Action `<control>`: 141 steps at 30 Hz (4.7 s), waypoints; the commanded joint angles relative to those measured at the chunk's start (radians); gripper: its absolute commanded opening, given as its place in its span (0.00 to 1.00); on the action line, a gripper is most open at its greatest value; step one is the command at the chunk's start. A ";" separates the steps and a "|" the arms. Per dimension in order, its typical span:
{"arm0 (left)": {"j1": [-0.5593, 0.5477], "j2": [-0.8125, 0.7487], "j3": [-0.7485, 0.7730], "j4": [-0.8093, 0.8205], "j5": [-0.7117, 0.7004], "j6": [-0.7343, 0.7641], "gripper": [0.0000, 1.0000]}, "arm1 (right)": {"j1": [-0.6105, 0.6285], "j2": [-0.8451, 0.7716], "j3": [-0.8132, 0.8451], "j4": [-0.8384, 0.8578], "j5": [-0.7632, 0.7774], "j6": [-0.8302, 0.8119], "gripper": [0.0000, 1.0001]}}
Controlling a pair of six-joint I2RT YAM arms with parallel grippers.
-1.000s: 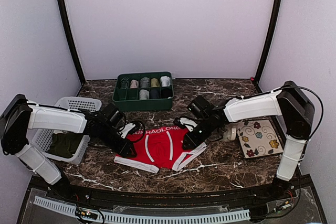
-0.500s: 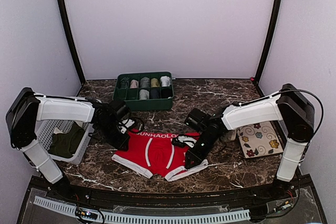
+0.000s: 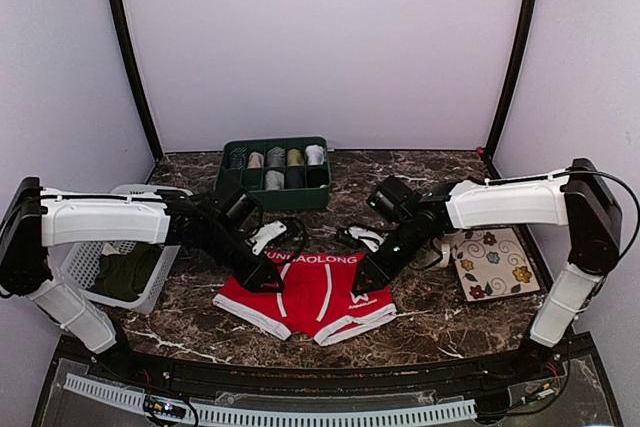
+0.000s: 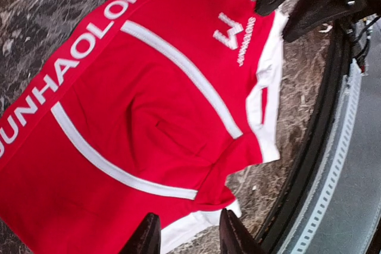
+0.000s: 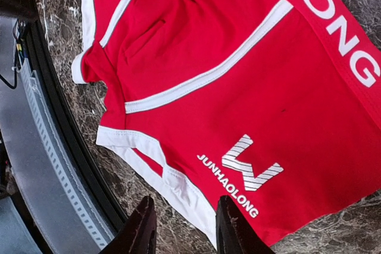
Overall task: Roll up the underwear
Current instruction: Smooth out the underwear at the center of the board, then rotate the underwear at the center of the board.
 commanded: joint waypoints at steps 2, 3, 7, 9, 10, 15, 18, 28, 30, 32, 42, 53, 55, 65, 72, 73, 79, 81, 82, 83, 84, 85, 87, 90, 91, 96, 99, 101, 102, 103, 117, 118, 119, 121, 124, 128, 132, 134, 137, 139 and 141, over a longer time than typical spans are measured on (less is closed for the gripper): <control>0.006 0.056 0.008 -0.074 -0.036 0.003 0.38 | 0.045 -0.018 0.007 -0.048 0.073 -0.059 0.36; 0.006 0.053 0.005 -0.084 -0.043 0.004 0.38 | 0.065 -0.014 0.005 -0.049 0.089 -0.064 0.36; 0.024 0.014 -0.026 -0.102 -0.064 -0.008 0.39 | 0.122 -0.002 -0.020 -0.023 0.144 -0.067 0.36; 0.040 -0.007 -0.040 -0.111 -0.057 -0.016 0.39 | 0.134 0.015 -0.023 -0.022 0.165 -0.065 0.36; 0.046 -0.016 -0.048 -0.114 -0.055 -0.017 0.38 | 0.140 0.025 -0.019 -0.023 0.175 -0.065 0.36; 0.050 -0.048 -0.070 -0.155 -0.066 0.011 0.38 | 0.169 0.068 -0.003 -0.017 0.175 -0.058 0.35; 0.050 -0.071 -0.070 -0.153 -0.075 0.023 0.38 | 0.184 0.095 0.003 -0.020 0.180 -0.058 0.35; 0.050 -0.062 -0.044 -0.210 -0.140 0.107 0.35 | 0.219 0.117 0.023 -0.046 0.232 -0.055 0.17; 0.050 -0.078 -0.042 -0.220 -0.162 0.140 0.34 | 0.220 0.102 0.039 -0.065 0.257 -0.054 0.10; 0.050 -0.099 -0.048 -0.225 -0.190 0.169 0.32 | 0.220 0.085 0.071 -0.091 0.278 -0.053 0.02; 0.058 -0.269 -0.108 -0.169 -0.042 0.382 0.30 | 0.221 0.010 0.089 -0.144 0.182 -0.064 0.00; 0.038 -0.205 -0.167 -0.173 -0.063 0.566 0.30 | 0.222 0.169 0.056 -0.105 0.170 -0.100 0.00; 0.036 -0.186 -0.170 -0.155 -0.072 0.558 0.29 | 0.221 0.168 0.056 -0.107 0.174 -0.100 0.00; 0.118 -0.060 -0.059 -0.063 -0.071 0.383 0.30 | 0.190 0.093 0.105 -0.147 0.122 -0.076 0.20; 0.135 0.072 0.025 -0.097 0.017 0.210 0.30 | 0.051 0.030 0.134 -0.087 0.053 -0.012 0.41; 0.135 0.086 0.024 -0.103 0.017 0.195 0.30 | 0.042 0.041 0.138 -0.089 0.068 -0.012 0.39; 0.135 0.176 0.014 -0.215 -0.084 0.218 0.28 | 0.021 0.117 0.138 -0.093 0.104 -0.032 0.31; 0.150 0.216 0.035 -0.242 -0.147 0.239 0.28 | 0.022 0.132 0.127 -0.093 0.103 -0.036 0.28; 0.163 0.235 0.050 -0.248 -0.160 0.247 0.28 | 0.025 0.137 0.120 -0.095 0.103 -0.040 0.28; 0.178 0.253 0.066 -0.250 -0.170 0.254 0.28 | 0.029 0.144 0.113 -0.100 0.099 -0.046 0.27; 0.196 0.269 0.086 -0.247 -0.176 0.260 0.27 | 0.037 0.148 0.106 -0.104 0.095 -0.051 0.26; 0.203 0.291 0.106 -0.239 -0.179 0.268 0.26 | 0.048 0.154 0.096 -0.106 0.090 -0.054 0.26; 0.243 0.346 0.155 -0.228 -0.187 0.284 0.25 | 0.073 0.166 0.069 -0.103 0.073 -0.058 0.23; 0.271 0.456 0.246 -0.224 -0.208 0.309 0.23 | 0.121 0.184 0.052 -0.103 0.040 -0.052 0.21; 0.280 0.489 0.280 -0.218 -0.219 0.316 0.23 | 0.138 0.186 0.056 -0.103 0.027 -0.047 0.21; 0.308 0.530 0.452 -0.201 -0.241 0.315 0.26 | 0.184 0.159 0.123 -0.090 -0.099 -0.019 0.25; 0.307 0.453 0.462 -0.179 -0.197 0.321 0.34 | 0.134 0.088 0.120 -0.044 -0.085 0.014 0.26; 0.307 0.401 0.454 -0.186 -0.166 0.322 0.38 | 0.076 0.050 0.093 0.004 -0.087 0.047 0.27; 0.307 0.379 0.446 -0.191 -0.153 0.315 0.39 | 0.053 0.043 0.082 0.022 -0.065 0.055 0.27; 0.308 0.353 0.436 -0.196 -0.145 0.304 0.40 | 0.035 0.044 0.078 0.034 -0.035 0.056 0.27; 0.311 0.069 0.246 -0.061 -0.159 0.041 0.73 | 0.138 0.235 0.096 -0.003 0.071 -0.006 0.20; 0.311 0.057 0.240 -0.053 -0.156 0.027 0.81 | 0.157 0.243 0.083 0.006 0.069 0.007 0.20; 0.312 0.044 0.234 -0.044 -0.157 0.014 0.87 | 0.176 0.250 0.073 0.016 0.066 0.021 0.20; 0.314 0.022 0.220 -0.038 -0.159 -0.021 0.99 | 0.215 0.258 0.060 0.038 0.054 0.062 0.20; 0.330 0.023 0.226 -0.079 -0.124 -0.059 0.99 | 0.285 0.266 0.066 0.071 0.042 0.146 0.20; 0.331 0.009 0.203 -0.104 -0.063 -0.086 0.99 | 0.375 0.309 0.173 0.136 0.019 0.281 0.20; 0.332 -0.049 0.106 -0.052 -0.051 -0.136 0.99 | 0.438 0.399 0.343 0.180 -0.012 0.371 0.21; 0.332 -0.061 0.073 -0.047 -0.016 -0.137 0.99 | 0.439 0.381 0.337 0.240 -0.012 0.430 0.23; 0.333 -0.067 0.029 -0.043 0.060 -0.121 0.99 | 0.423 0.289 0.259 0.308 0.015 0.474 0.28; 0.331 -0.069 -0.005 -0.023 0.109 -0.119 0.99 | 0.407 0.212 0.202 0.323 0.041 0.475 0.31; 0.330 -0.054 -0.034 0.003 0.171 -0.116 0.99 | 0.378 0.135 0.139 0.325 0.069 0.461 0.34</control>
